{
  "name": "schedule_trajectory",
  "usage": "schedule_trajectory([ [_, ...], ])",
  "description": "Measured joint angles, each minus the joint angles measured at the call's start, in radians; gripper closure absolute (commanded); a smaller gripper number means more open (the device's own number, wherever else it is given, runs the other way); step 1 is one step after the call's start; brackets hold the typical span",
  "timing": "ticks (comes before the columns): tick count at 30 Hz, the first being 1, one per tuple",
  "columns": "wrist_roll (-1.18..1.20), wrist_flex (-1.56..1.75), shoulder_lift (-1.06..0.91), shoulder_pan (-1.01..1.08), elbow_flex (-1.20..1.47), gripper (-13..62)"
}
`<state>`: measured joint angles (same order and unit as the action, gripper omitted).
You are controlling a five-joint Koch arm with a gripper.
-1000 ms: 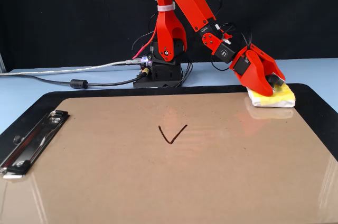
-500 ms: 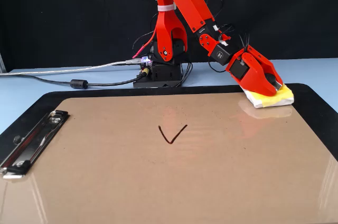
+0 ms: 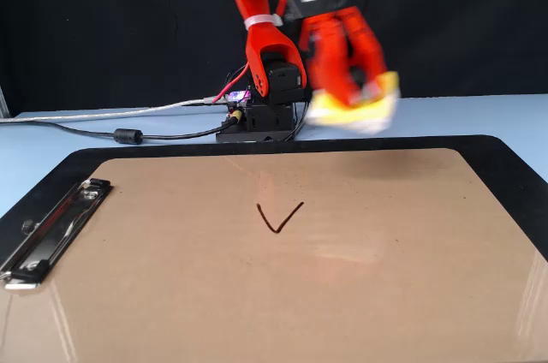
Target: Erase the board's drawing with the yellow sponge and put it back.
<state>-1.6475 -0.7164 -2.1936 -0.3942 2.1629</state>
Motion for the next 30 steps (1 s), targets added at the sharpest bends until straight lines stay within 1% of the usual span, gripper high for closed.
schedule_trajectory([
  [2,0.086,0.032,0.018,0.183,0.006,57.4],
  [4,0.135,0.112,0.067,0.282,0.032,57.4],
  [6,0.158,0.259,0.186,0.344,0.071,57.4],
  [9,0.158,0.466,0.319,0.373,0.126,57.4],
  [12,0.160,0.626,0.380,0.377,0.218,57.5],
  [16,0.155,0.836,0.382,0.379,0.364,57.4],
  [20,0.158,0.973,0.428,0.371,0.399,57.4],
  [22,0.155,1.020,0.518,0.370,0.371,57.5],
  [27,0.153,1.173,0.882,0.376,0.020,57.5],
  [29,0.153,1.192,0.976,0.379,-0.069,57.4],
  [30,0.153,1.193,0.982,0.377,-0.080,57.4],
])
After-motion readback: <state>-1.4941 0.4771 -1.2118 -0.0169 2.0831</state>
